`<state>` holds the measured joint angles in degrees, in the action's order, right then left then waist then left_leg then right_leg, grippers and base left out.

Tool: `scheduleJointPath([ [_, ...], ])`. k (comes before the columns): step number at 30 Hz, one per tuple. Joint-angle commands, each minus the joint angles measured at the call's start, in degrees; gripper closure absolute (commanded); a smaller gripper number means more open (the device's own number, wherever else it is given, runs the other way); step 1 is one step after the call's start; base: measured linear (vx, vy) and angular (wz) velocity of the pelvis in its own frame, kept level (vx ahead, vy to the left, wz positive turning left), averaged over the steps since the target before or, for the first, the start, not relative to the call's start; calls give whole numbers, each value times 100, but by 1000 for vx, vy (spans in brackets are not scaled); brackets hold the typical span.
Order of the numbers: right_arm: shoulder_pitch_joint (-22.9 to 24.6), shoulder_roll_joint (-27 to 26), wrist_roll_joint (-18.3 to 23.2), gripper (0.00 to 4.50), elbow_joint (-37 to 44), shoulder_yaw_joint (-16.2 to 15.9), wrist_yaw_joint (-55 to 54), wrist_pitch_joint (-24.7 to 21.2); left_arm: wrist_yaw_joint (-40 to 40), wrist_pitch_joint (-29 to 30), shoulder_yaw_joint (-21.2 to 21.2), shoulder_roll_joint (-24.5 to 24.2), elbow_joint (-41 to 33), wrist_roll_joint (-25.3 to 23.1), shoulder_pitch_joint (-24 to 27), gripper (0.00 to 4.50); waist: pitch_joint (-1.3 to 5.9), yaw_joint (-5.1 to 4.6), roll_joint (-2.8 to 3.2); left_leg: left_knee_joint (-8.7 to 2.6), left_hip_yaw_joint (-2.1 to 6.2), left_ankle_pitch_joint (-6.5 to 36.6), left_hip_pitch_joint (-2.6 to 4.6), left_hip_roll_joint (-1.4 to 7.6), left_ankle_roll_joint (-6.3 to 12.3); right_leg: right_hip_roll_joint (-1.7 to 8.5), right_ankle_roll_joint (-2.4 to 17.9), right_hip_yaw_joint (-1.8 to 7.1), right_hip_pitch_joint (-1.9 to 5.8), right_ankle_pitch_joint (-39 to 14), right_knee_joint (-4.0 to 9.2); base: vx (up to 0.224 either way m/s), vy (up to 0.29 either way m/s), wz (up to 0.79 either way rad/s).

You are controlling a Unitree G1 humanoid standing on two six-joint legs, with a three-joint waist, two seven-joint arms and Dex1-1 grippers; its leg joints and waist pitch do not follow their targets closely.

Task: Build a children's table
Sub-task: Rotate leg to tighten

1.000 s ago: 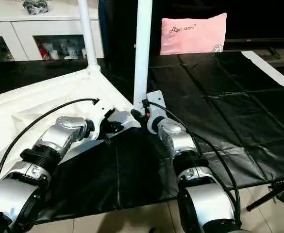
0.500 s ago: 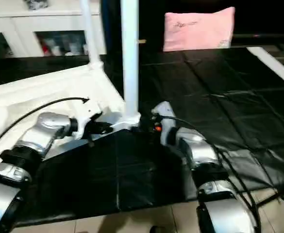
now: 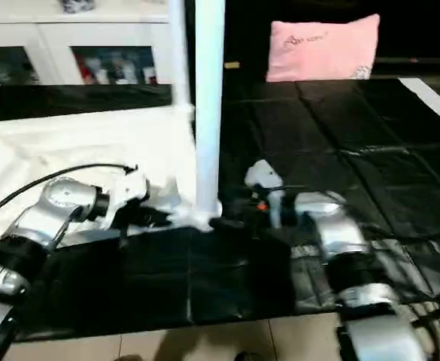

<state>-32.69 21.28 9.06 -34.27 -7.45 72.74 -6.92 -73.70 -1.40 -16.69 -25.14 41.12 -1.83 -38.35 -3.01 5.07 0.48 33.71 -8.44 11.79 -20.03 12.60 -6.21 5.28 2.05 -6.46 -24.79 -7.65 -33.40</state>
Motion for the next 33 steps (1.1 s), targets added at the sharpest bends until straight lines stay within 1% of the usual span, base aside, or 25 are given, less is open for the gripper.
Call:
scheduleJointPath([
  [1,96,103,96,3,264,-145,375,-126,-491,-119,-257,-73,-225,2,146,450,428,-2,-7,-360,-140,703,-46,29,425,241,1128,266,495,-1419,300,0,0,0],
  [2,140,127,109,3,338,-225,526,-138,-658,-141,-311,-109,-358,49,212,450,436,5,-2,-356,-139,642,-47,38,447,252,1157,270,489,-1321,283,0,0,0],
  [3,148,133,111,19,343,-259,561,-145,-716,-150,-329,-120,-404,61,233,450,443,0,0,-349,-140,584,-51,39,471,242,1208,268,480,-1203,266,0,0,0],
  [4,151,116,103,19,324,-302,601,-106,-794,-149,-363,-141,-470,66,260,450,441,1,1,-347,-147,568,-42,36,479,235,1242,269,470,-1170,272,0,0,0],
  [5,155,114,104,37,323,-324,619,-89,-831,-153,-377,-149,-495,68,272,450,441,8,3,-347,-143,582,-44,38,468,241,1246,267,471,-1182,265,0,0,0],
  [7,131,70,79,40,252,-408,661,-48,-956,-146,-418,-170,-595,92,305,450,430,16,6,-355,-144,663,-33,42,421,244,1221,268,462,-1338,284,0,0,0],
  [8,109,44,66,63,216,-443,692,-58,-1004,-141,-423,-168,-632,99,314,450,425,16,1,-358,-145,740,-32,41,389,245,1185,267,460,-1458,290,0,0,0],
  [9,104,37,64,74,207,-448,697,-59,-1012,-140,-424,-168,-638,100,315,450,424,15,-9,-361,-145,761,-35,40,380,244,1164,267,462,-1510,298,0,0,0],
  [10,83,14,71,79,182,-461,733,-88,-1034,-131,-431,-165,-651,98,312,450,420,17,-3,-359,-148,830,-29,34,349,241,1110,270,452,-1628,314,0,0,0],
  [11,71,3,79,79,172,-470,762,-108,-1049,-135,-438,-166,-655,96,310,450,421,19,-4,-359,-150,842,-23,33,345,243,1097,271,449,-1658,318,0,0,0],
  [12,69,-3,84,93,191,-476,807,-148,-1078,-128,-449,-173,-679,102,314,450,426,22,-9,-359,-145,813,-34,33,337,242,1082,273,461,-1648,308,0,0,0],
  [13,70,-4,94,93,210,-489,867,-188,-1118,-102,-468,-183,-718,109,327,450,425,30,-7,-358,-147,809,-30,33,340,241,1074,273,456,-1653,314,0,0,0],
  [14,70,-4,94,117,210,-489,867,-188,-1118,-102,-468,-183,-718,109,327,450,422,33,-14,-359,-146,798,-37,30,344,238,1054,272,461,-1679,311,0,0,0],
  [17,62,28,158,131,253,-570,1108,-332,-1212,-28,-510,-222,-892,134,398,450,432,42,-28,-354,-142,720,-48,30,361,238,1057,273,469,-1608,287,0,0,0],
  [18,55,35,158,131,248,-585,1139,-339,-1219,-24,-511,-226,-907,133,405,450,428,42,-33,-347,-149,704,-51,27,381,234,1055,276,458,-1598,296,0,0,0],
  [19,49,43,162,145,240,-601,1153,-338,-1226,-17,-514,-231,-923,135,412,450,430,46,-29,-346,-147,708,-48,28,378,235,1054,275,458,-1606,288,0,0,0],
  [20,38,56,170,158,230,-624,1190,-344,-1233,-14,-521,-244,-936,132,420,450,430,50,-38,-343,-150,697,-49,24,373,235,1035,276,457,-1646,294,0,0,0],
  [23,34,52,164,170,222,-620,1237,-348,-1227,2,-522,-250,-947,133,427,450,420,56,-42,-347,-148,777,-49,18,336,232,948,270,451,-1871,310,0,0,0],
  [24,35,50,166,183,224,-622,1264,-361,-1217,5,-521,-251,-948,129,429,450,416,57,-44,-347,-148,820,-45,18,325,235,910,268,447,-1972,324,0,0,0],
  [26,38,46,163,202,227,-623,1282,-371,-1208,9,-518,-252,-950,127,432,450,419,56,-50,-350,-144,816,-52,19,309,234,879,269,450,-2008,324,0,0,0],
  [29,58,35,154,214,256,-634,1320,-402,-1193,28,-516,-263,-969,122,451,450,420,60,-49,-348,-146,810,-48,15,305,226,862,266,445,-2002,325,0,0,0],
  [30,78,41,189,230,298,-671,1342,-441,-1180,43,-516,-275,-981,117,466,450,420,58,-44,-349,-145,821,-48,16,306,226,864,265,443,-2001,325,0,0,0],
  [33,150,35,221,236,365,-711,1348,-471,-1119,50,-514,-276,-955,92,468,450,427,57,-54,-345,-144,770,-56,16,306,222,869,264,452,-1928,310,0,0,0],
])
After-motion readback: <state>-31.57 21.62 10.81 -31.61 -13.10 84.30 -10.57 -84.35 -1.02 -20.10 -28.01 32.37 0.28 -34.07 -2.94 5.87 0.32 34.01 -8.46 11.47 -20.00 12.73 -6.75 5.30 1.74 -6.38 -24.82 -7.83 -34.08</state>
